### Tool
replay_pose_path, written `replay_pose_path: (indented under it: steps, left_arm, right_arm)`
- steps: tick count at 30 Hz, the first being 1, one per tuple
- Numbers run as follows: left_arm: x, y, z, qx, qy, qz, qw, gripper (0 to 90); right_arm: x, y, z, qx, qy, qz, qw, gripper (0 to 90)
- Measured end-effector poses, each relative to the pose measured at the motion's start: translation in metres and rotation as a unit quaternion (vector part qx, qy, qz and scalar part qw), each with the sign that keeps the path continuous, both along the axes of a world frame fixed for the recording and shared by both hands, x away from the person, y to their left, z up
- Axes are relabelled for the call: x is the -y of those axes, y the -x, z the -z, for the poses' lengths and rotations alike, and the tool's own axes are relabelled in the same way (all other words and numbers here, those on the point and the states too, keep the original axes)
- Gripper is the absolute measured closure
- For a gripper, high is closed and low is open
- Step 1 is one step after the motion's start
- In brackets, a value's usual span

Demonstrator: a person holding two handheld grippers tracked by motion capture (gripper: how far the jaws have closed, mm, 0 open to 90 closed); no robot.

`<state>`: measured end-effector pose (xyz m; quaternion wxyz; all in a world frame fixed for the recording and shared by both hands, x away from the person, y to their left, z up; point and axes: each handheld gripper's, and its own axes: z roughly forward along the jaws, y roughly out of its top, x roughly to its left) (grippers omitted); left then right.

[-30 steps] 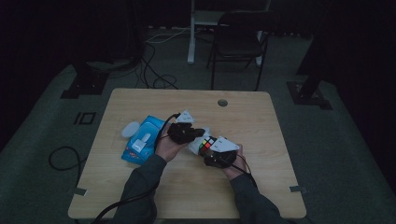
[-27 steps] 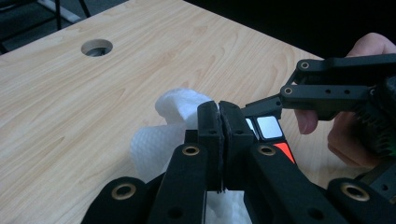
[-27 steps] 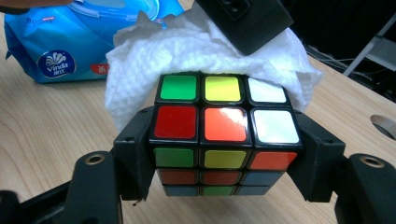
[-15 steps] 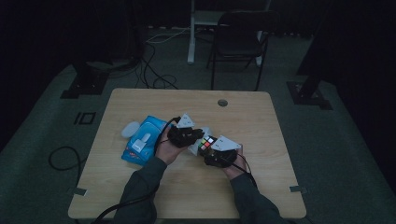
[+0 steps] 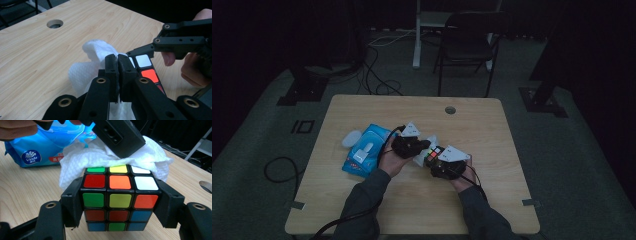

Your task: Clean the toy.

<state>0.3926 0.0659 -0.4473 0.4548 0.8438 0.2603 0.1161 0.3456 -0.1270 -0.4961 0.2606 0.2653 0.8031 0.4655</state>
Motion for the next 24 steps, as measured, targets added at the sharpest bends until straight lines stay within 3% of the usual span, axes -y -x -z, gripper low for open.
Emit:
replay_pose_path:
  steps: [17, 24]
  left_arm:
    - [0.014, 0.019, -0.001, 0.000, 0.011, 0.044, 0.9990, 88.9]
    - [0.015, 0.021, -0.001, 0.002, 0.015, 0.050, 0.9986, 88.9]
  right_arm:
    - [0.004, -0.002, -0.001, 0.000, -0.010, 0.011, 0.9999, 34.3]
    - [0.005, -0.002, -0.001, 0.000, -0.010, 0.013, 0.9999, 34.2]
